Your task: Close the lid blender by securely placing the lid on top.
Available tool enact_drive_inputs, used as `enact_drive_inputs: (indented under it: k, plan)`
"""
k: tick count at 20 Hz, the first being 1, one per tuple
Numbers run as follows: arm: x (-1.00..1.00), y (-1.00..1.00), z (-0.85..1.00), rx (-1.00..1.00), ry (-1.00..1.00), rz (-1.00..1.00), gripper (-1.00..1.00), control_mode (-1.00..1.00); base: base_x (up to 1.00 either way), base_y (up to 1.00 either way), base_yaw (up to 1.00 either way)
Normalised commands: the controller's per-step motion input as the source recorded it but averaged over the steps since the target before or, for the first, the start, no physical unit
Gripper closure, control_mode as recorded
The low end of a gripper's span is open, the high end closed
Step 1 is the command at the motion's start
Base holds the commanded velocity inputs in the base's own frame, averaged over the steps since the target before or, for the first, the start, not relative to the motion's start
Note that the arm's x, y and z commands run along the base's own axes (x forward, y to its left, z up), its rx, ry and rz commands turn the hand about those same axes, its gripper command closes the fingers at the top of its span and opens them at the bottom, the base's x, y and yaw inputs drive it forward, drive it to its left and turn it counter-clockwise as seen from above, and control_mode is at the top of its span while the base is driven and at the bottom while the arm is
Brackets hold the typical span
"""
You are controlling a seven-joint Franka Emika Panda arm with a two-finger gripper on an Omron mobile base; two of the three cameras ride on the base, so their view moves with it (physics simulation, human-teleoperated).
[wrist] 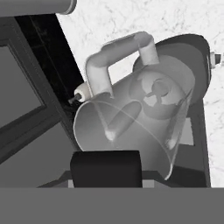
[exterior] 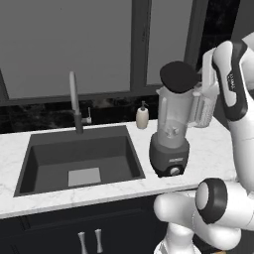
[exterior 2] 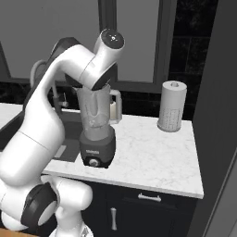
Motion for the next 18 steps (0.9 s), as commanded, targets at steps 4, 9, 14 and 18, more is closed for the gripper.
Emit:
enact_drive_inputs:
  k: [4,9,14,18]
  plan:
    - [0.24,0.0,-0.08,-0.08,0.03,0.08,1.0,-1.0,0.0,0.0,0.0]
    - [0.14,0.0,0.0,-0.07,0.07,0.07,1.0,-1.0,0.0,0.0,0.0]
    - [0.06,-0.03,0.0,-0.08,0.09,0.04,1.0,-1.0,0.0,0.0,0.0]
    - [0.02,-0.15,0.0,-0.04,0.07,0.0,1.0,-1.0,0.0,0.0,0.0]
